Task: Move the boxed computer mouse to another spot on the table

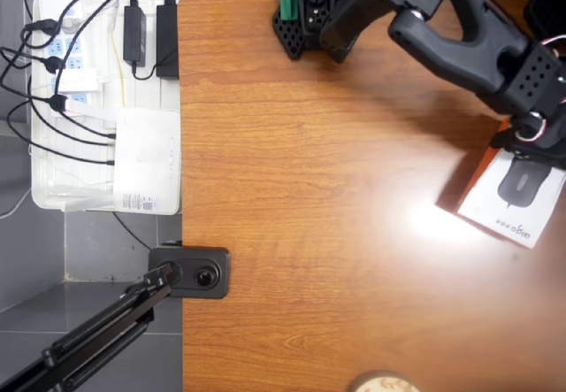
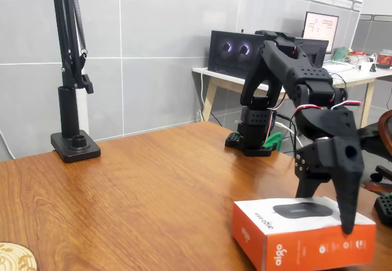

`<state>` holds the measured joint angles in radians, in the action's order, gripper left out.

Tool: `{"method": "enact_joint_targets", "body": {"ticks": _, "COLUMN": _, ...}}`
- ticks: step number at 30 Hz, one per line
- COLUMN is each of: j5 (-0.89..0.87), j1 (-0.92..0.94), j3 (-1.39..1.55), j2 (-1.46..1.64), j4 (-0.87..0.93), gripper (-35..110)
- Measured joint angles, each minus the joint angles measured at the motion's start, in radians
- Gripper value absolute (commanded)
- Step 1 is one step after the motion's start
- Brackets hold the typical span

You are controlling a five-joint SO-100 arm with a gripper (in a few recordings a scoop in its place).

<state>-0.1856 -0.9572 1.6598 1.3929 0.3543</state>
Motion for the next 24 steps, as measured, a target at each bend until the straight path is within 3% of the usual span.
{"method": "enact_joint_targets", "body": {"ticks": 7, "j5": 0.002, "j1": 0.268, "j3": 0.014, "j2": 0.095, "j4": -0.032, "gripper": 0}}
{"method": "enact_joint_targets", "body": {"ticks": 24, "j5": 0.003, "j1": 1.077, "j3": 0.149, "j2": 0.377, "j4": 0.250, "gripper": 0}}
